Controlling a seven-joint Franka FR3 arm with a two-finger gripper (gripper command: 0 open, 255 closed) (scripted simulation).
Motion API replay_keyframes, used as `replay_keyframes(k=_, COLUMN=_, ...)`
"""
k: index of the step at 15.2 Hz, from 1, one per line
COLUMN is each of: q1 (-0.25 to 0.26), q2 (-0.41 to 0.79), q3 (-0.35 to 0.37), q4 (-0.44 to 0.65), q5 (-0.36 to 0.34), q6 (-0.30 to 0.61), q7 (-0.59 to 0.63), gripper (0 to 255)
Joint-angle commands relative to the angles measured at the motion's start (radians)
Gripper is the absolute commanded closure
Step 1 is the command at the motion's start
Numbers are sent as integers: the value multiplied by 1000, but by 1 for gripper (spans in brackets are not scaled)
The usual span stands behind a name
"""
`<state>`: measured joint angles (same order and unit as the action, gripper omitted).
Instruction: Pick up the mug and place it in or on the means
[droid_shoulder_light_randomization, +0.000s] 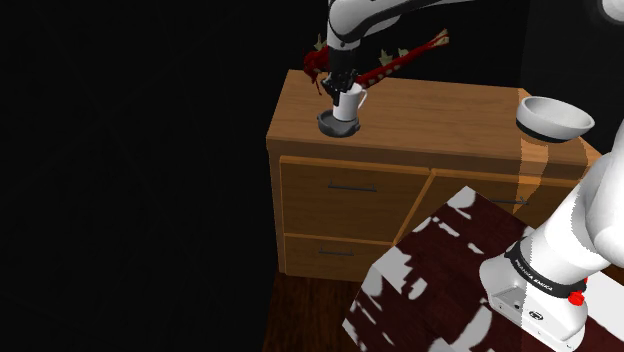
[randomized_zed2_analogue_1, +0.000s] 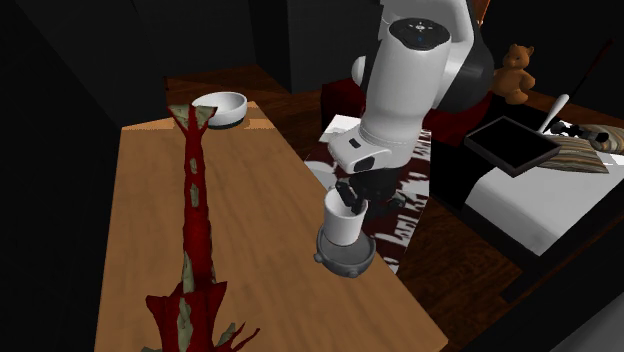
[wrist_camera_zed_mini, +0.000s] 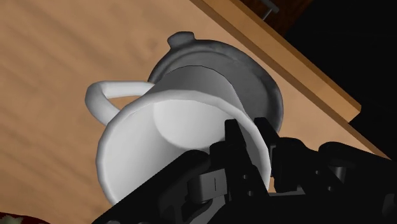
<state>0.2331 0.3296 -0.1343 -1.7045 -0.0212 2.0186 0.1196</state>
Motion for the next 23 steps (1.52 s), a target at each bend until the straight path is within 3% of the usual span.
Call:
replay_keyframes(k=1, q1=0, q2=2, q3=0, q4=-3, q5=0, q6=6, q7=1, gripper=255)
replay_keyframes(k=7, q1=0, q2=2, q3=0, q4=-3, q5=0, q6=6, q7=1, gripper=255)
replay_keyframes(k=8, q1=0, q2=2, q3=0, q4=-3, q5=0, q6=6, q7=1, gripper=0)
replay_keyframes(k=13, q1=0, q2=2, q3=0, q4=-3, q5=0, q6=6, q7=1, gripper=0)
replay_keyframes(k=17, q1=4, q2=-28, q3=0, q4=82, q5=-3, q6=-110, q7=2, gripper=0)
replay_keyframes(k=23, q1=4, q2=-28, q3=0, q4=82, q5=-3, q6=-110, q7=2, gripper=0)
